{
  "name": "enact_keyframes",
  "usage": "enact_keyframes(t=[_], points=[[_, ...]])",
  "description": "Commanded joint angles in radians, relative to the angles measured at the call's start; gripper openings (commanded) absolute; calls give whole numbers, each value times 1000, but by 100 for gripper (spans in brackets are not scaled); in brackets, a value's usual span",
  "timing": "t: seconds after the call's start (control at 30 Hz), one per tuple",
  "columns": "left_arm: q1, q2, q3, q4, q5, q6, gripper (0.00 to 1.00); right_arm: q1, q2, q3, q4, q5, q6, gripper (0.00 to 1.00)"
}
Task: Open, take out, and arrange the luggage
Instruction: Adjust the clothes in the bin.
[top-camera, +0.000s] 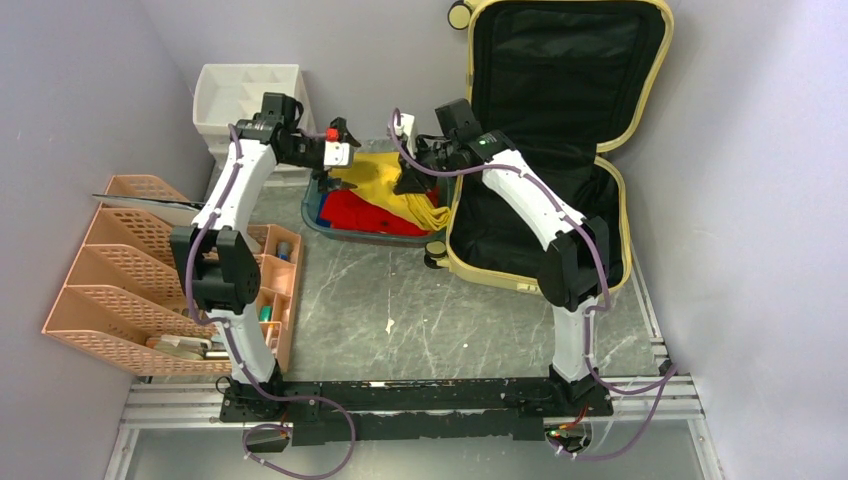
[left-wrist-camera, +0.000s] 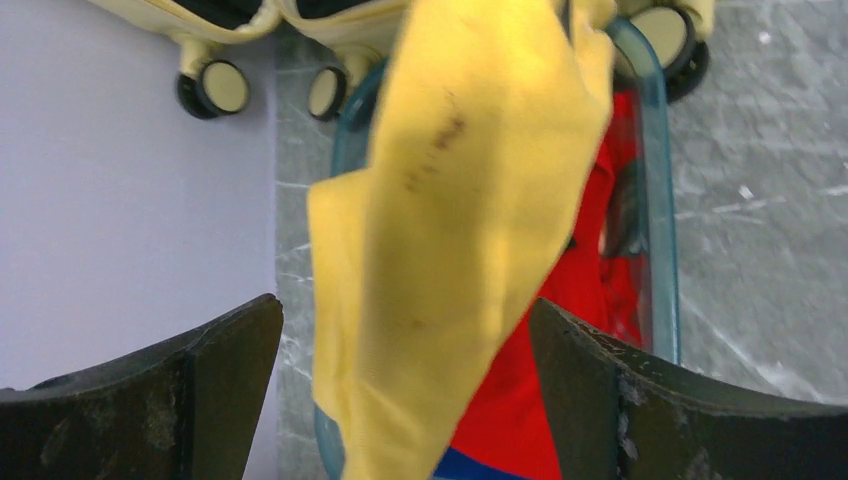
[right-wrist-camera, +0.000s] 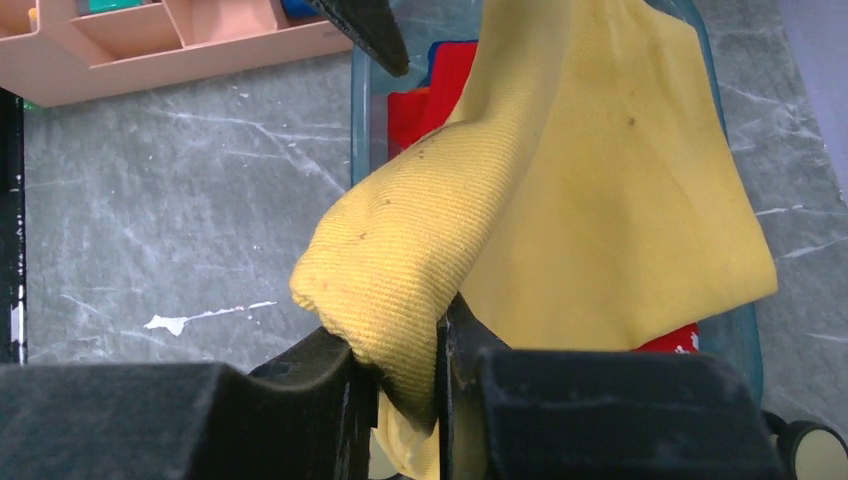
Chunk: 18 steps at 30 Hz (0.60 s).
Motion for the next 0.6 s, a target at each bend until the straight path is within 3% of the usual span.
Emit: enact_keyframes(t=[0.0,0.13,0.27,0.37,0.5,0.57], points=[[2,37,49,-240,-78,244,96,-27,-113,77,-3,-61,-30,0],[1,48,15,-251,-124,258,96,-30,-118,66,-6,-76,-43,0],[0,18,-75,-52,-161,157,96,-30,-117,66,-29,-93,-64,0],[0,3,-122,82,-174,74,90,-31,-120,65,-41,-95,-81,0],[0,26,-104,98,-195,66,84,-36,-126,65,-48,-94,-94,0],[0,41,-83,94,-205,60,69,-38,-127,68,-49,-95,-99,0]])
